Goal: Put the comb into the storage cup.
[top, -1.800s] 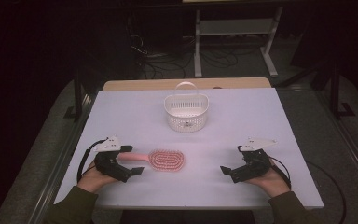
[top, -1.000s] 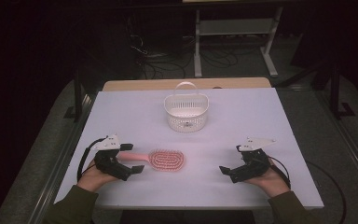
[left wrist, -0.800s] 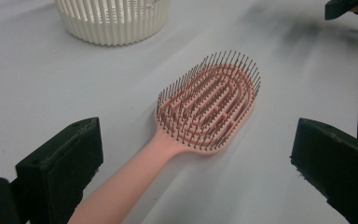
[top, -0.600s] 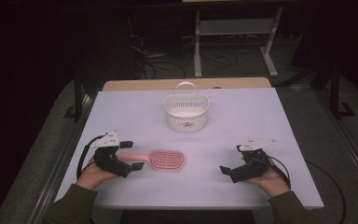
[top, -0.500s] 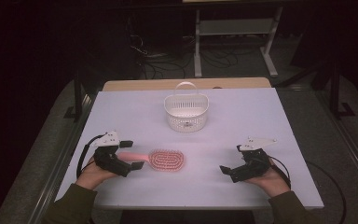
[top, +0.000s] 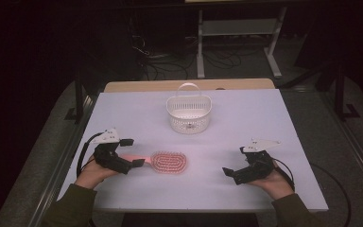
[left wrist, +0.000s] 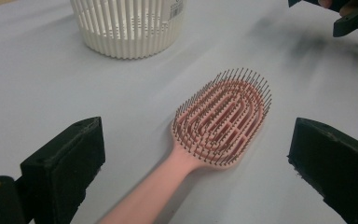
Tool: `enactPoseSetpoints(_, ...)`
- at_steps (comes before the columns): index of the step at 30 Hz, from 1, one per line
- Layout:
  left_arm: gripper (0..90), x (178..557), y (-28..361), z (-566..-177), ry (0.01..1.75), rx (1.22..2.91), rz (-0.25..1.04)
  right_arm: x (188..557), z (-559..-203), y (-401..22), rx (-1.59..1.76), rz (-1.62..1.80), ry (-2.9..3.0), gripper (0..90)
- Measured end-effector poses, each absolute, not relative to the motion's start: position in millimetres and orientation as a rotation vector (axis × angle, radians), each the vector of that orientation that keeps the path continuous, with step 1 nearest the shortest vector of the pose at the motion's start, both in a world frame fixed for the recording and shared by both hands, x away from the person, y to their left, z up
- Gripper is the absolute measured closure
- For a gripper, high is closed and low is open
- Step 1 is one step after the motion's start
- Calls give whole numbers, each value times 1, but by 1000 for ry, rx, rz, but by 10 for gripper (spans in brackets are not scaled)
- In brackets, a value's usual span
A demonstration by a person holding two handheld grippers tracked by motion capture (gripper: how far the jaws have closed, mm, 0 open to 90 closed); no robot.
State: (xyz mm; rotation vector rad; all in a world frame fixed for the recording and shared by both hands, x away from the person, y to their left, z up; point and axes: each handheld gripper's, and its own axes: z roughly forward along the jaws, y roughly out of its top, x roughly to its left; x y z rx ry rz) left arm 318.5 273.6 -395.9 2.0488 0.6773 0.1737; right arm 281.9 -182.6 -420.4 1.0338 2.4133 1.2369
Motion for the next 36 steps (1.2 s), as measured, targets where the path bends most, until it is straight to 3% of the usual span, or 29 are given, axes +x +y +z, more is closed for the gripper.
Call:
enactPoseSetpoints(14,69,328,276,-388,678,2044,189,282,-420,-182,1034,1242,2415,0)
enactPoseSetpoints(36,285,346,271,-384,692,2064,214,282,-420,-183,1038,1259,2415,0)
